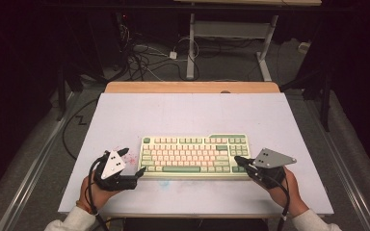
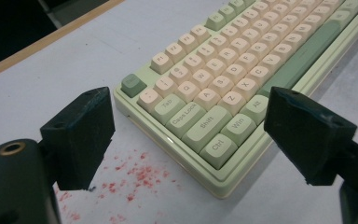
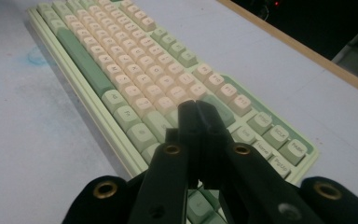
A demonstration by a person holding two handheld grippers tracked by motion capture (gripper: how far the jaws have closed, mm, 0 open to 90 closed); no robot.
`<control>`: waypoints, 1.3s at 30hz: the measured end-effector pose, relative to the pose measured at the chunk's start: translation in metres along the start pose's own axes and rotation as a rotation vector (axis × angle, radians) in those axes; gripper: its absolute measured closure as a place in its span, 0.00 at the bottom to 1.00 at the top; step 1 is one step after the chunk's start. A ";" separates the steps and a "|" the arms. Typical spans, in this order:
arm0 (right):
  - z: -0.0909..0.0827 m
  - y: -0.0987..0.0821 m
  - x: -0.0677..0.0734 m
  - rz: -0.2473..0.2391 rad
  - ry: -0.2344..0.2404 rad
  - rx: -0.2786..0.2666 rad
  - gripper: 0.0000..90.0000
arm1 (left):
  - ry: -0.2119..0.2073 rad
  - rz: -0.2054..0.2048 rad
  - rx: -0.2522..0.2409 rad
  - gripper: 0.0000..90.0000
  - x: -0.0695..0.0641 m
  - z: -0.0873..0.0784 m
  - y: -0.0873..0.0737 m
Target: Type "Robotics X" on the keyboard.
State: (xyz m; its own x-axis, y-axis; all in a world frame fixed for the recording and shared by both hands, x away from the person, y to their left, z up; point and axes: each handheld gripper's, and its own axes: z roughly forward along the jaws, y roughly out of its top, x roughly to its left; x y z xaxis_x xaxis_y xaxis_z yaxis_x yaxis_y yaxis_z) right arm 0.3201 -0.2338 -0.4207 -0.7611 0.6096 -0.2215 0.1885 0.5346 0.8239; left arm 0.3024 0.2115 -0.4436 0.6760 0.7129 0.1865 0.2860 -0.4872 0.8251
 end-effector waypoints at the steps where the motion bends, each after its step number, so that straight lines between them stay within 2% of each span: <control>1: 0.003 0.001 0.001 0.002 0.005 0.005 1.00 | 0.001 0.009 -0.004 0.17 0.001 0.001 0.001; 2: 0.006 0.001 0.001 0.001 0.009 0.013 1.00 | -0.006 -0.006 -0.001 0.17 0.001 0.001 0.001; 3: 0.009 0.001 0.000 0.002 0.014 0.022 1.00 | -0.001 0.004 -0.005 0.17 0.002 0.002 0.003; 5: 0.012 0.002 0.000 0.004 0.019 0.028 1.00 | -0.013 -0.009 -0.006 0.18 0.002 0.003 0.005; 14: 0.038 0.005 0.008 -0.014 0.052 0.101 1.00 | -0.019 0.004 -0.002 0.18 0.000 0.010 0.012; 18: 0.048 0.003 0.009 -0.028 0.056 0.133 1.00 | -0.019 0.022 -0.004 0.18 0.000 0.012 0.014; 20: 0.051 0.002 0.009 -0.030 0.051 0.144 1.00 | -0.023 0.015 0.003 0.18 -0.001 0.013 0.014; 23: 0.054 0.002 0.008 -0.029 0.051 0.153 1.00 | -0.025 0.014 0.004 0.18 -0.001 0.015 0.015; 25: 0.054 0.001 0.008 -0.031 0.051 0.157 1.00 | -0.022 0.030 0.002 0.18 -0.001 0.015 0.016; 39: 0.059 -0.002 0.005 -0.019 0.051 0.182 1.00 | -0.046 0.041 0.007 0.18 -0.003 0.021 0.023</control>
State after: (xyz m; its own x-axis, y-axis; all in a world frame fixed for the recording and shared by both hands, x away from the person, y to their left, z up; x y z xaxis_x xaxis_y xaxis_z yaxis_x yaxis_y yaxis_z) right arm 0.3520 -0.1974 -0.4544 -0.7949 0.5708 -0.2058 0.2796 0.6456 0.7107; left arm 0.3212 0.1878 -0.4367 0.7175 0.6685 0.1955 0.2618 -0.5189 0.8137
